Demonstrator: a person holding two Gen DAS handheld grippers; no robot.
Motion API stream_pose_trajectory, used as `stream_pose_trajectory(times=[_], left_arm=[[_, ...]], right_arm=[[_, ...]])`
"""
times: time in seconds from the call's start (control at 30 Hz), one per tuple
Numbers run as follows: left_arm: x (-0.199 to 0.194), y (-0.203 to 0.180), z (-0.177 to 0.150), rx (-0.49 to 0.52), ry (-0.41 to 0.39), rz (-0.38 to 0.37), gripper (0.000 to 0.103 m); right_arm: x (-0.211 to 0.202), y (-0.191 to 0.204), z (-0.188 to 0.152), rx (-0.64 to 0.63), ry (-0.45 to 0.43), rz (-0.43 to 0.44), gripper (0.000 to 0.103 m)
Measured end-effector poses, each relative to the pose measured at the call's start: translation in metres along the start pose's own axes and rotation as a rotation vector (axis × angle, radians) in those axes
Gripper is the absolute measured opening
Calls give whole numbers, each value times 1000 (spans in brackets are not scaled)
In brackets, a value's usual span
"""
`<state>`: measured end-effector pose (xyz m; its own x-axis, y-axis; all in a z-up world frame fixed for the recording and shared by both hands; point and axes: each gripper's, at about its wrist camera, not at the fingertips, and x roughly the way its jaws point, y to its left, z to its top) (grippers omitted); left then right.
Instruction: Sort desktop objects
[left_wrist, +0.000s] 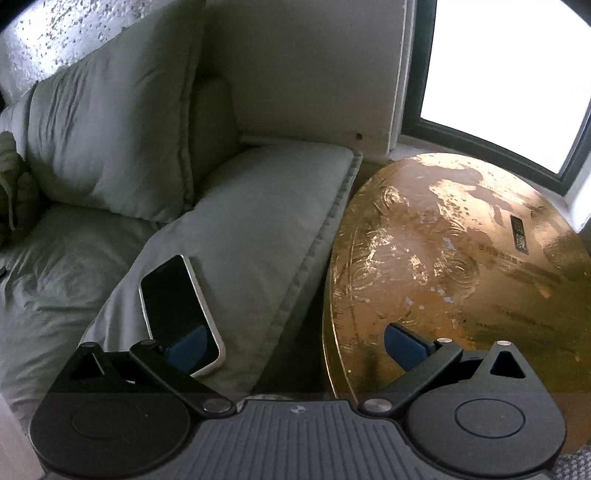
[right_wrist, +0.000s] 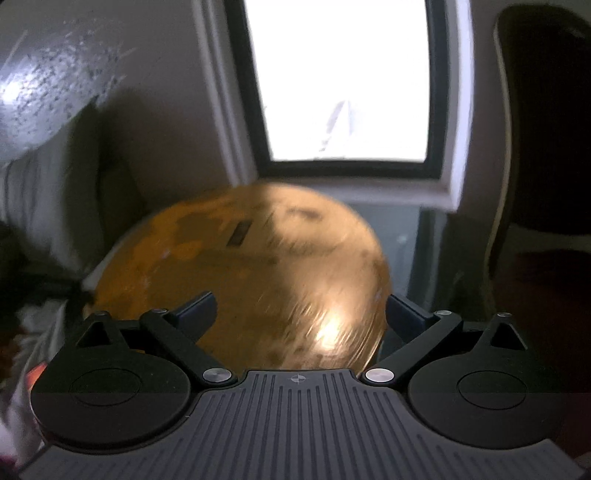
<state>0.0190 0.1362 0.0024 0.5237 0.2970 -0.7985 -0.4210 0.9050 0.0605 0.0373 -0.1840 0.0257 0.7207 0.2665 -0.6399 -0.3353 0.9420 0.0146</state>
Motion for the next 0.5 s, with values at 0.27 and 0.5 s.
stream_pose_trajectory(times=[0.27, 0.5], left_arm=[[20, -5, 11, -12, -6, 28, 102], [29, -5, 12, -5, -9, 8, 102]], right_arm=[[-9, 8, -12, -12, 49, 9, 96], [-13, 15, -11, -37, 42, -4, 96]])
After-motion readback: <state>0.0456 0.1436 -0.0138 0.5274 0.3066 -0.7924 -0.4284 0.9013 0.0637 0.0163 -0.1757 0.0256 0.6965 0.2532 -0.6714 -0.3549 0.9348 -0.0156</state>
